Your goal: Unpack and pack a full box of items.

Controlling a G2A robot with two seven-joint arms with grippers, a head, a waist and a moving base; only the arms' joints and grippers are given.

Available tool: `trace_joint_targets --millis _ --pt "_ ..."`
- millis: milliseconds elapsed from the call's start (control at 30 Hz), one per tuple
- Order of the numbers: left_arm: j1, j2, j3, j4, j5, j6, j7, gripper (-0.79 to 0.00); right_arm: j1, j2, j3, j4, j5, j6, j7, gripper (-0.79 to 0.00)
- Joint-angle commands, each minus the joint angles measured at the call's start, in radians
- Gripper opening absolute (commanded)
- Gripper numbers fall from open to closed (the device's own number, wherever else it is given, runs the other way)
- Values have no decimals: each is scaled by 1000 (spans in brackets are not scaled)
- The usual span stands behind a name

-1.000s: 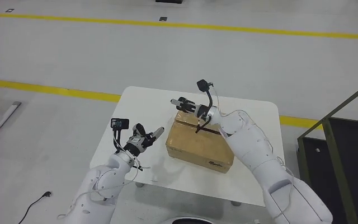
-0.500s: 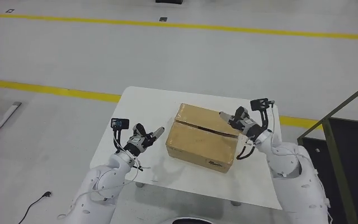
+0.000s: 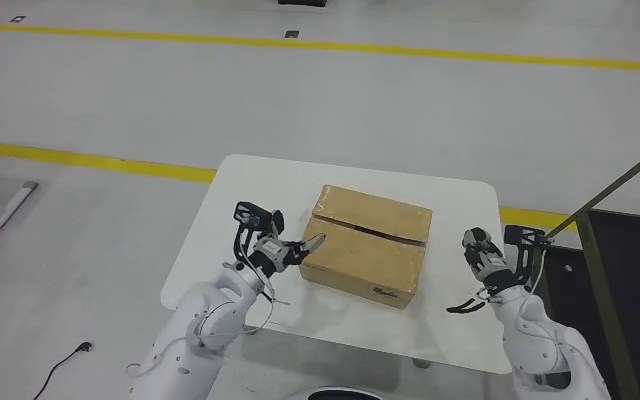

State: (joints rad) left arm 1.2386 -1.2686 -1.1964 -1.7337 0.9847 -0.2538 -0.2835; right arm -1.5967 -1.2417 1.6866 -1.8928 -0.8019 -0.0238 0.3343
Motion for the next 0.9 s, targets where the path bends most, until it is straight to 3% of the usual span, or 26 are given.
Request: trace_joint_targets --millis 0,133,467,667,867 --pt "-16 -3 20 18 16 -6 16 0 0 0 0 0 0 0 0 -785" --pt "-16 -3 20 18 16 -6 16 0 -2 1 -10 -1 -39 -10 -22 -785" --pt "-15 -2 24 24 34 -6 17 0 -48 -8 -29 74 -156 -43 -377 -785" --pt "-186 -9 142 150 296 -135 -33 0 -46 -14 -54 100 -175 -14 -411 -785" --pt "-378 -38 266 311 497 -146 -21 0 -42 -14 -62 87 -220 6 -401 -785"
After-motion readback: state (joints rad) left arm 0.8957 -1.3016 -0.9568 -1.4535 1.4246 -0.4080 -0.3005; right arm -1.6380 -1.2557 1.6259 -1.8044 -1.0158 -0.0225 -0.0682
